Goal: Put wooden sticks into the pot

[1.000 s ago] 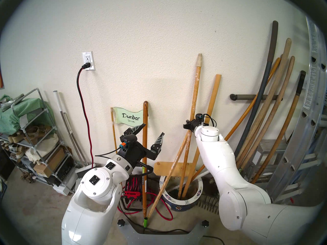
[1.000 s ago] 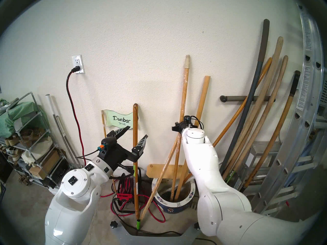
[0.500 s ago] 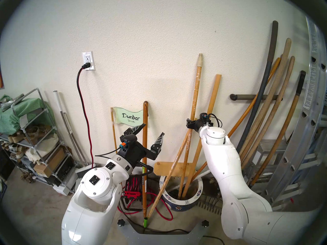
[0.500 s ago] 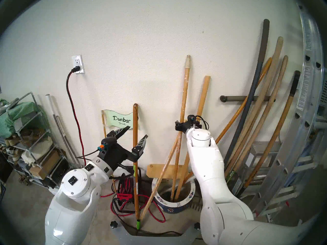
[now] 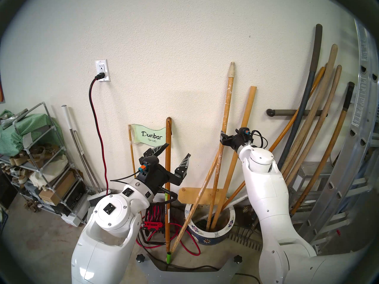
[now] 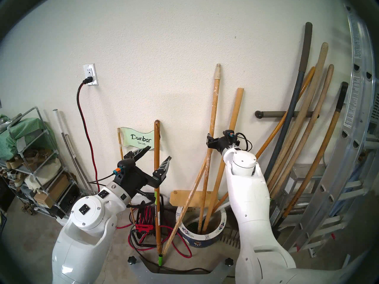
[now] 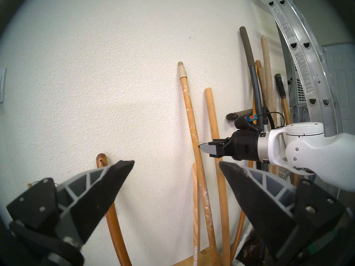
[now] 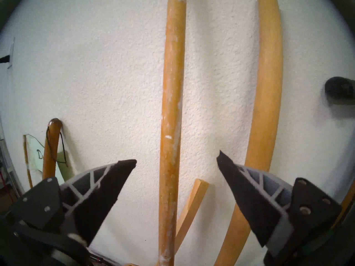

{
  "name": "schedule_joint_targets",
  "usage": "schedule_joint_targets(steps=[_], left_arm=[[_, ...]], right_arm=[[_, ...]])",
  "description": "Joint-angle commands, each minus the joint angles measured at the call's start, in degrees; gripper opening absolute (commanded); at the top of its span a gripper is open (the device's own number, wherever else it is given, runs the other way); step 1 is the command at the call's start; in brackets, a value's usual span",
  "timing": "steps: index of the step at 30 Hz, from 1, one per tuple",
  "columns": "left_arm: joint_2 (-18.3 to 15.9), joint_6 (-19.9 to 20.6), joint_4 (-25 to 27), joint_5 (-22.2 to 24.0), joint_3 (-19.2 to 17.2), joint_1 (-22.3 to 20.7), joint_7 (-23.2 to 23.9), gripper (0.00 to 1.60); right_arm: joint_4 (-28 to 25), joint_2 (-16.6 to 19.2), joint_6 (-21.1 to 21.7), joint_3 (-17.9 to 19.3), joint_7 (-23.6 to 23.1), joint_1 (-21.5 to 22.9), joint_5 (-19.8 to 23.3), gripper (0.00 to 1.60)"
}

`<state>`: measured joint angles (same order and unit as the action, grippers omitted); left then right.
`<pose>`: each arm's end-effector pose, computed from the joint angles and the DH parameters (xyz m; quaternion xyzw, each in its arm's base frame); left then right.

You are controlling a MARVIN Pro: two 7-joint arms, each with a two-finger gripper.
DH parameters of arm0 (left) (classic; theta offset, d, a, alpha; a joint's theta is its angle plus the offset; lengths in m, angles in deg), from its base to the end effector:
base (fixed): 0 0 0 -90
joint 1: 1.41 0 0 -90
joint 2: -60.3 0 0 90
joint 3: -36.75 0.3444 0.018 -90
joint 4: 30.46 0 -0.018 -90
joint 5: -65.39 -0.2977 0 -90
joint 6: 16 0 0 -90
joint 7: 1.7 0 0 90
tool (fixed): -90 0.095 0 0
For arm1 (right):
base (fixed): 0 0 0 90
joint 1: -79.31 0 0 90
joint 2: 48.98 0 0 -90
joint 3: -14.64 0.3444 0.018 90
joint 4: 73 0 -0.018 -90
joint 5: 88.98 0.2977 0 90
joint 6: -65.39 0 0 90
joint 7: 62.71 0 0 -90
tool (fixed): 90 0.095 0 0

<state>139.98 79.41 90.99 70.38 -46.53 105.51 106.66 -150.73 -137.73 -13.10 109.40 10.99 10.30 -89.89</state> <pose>0.2892 -0.0423 -0.2688 0.6360 -0.1993 0.7289 0.1565 0.5290 -0.0160 -0.2921 -0.7206 -0.0684 -0.6863 0.0703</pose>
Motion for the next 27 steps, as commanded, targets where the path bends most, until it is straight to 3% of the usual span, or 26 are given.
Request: schedule_joint_targets(steps=[1,15,27], left_arm=[[0.0,0.0,0.0,0.0,0.0,0.0,0.0,1.6],[0.0,0.0,0.0,0.0,0.0,0.0,0.0,1.6],[0.0,0.0,0.0,0.0,0.0,0.0,0.0,1.6]], right_arm=[[-6.5,1.2,0.6,0.6,-3.8,-6.4,1.3,1.6],[-18.8,2.2,1.1,5.1,-9.9,-16.0,5.2,1.6],[-29.9,1.3,5.5,7.3,-15.3,-24.7,7.7,1.6]])
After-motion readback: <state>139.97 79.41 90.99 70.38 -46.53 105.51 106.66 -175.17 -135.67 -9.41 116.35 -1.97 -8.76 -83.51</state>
